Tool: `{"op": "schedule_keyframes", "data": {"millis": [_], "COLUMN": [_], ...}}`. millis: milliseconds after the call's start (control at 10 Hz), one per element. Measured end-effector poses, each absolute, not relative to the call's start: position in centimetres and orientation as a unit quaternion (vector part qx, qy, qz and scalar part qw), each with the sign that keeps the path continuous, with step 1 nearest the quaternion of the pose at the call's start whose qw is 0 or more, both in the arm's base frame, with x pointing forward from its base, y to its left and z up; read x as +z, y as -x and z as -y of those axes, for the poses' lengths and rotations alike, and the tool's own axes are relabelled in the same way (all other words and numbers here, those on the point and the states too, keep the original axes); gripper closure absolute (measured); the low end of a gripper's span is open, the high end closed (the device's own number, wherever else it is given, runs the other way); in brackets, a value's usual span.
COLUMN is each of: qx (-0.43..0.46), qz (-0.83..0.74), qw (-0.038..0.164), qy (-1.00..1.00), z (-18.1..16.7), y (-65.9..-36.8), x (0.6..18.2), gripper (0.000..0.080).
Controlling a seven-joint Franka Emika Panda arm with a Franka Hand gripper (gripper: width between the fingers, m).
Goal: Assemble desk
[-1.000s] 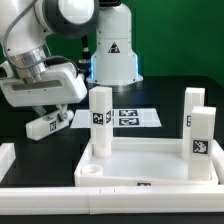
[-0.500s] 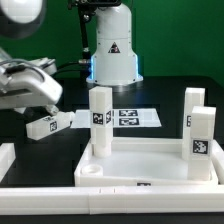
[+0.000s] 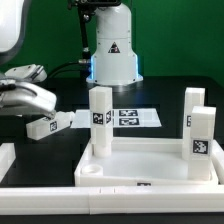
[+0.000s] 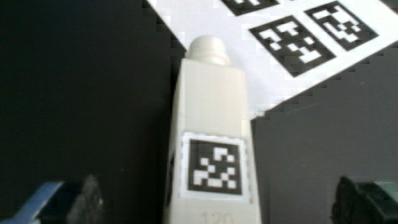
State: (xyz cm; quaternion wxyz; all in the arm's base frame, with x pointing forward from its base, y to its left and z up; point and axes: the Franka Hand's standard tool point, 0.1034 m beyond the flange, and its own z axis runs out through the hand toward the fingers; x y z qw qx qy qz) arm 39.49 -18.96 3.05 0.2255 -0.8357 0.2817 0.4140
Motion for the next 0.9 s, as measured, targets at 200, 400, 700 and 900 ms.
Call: {"op": "schedule_keyframes", "data": {"millis": [200, 400, 700, 900], "qx": [0.432, 0.431, 0.434, 0.427], "qz": [-0.314, -0.311, -0.327, -0.331], "qw": [0.218, 0.218, 0.215, 0.206], "qy": [0.817, 0.818, 0.811, 0.816], "z": [20.0, 19.9, 20.1, 20.2], "y": [-39.9, -39.9, -40.3, -41.3], "x": [2.2, 2.3, 2.0, 1.2], "gripper": [0.0150, 0.0150, 0.0150, 0.0150]}}
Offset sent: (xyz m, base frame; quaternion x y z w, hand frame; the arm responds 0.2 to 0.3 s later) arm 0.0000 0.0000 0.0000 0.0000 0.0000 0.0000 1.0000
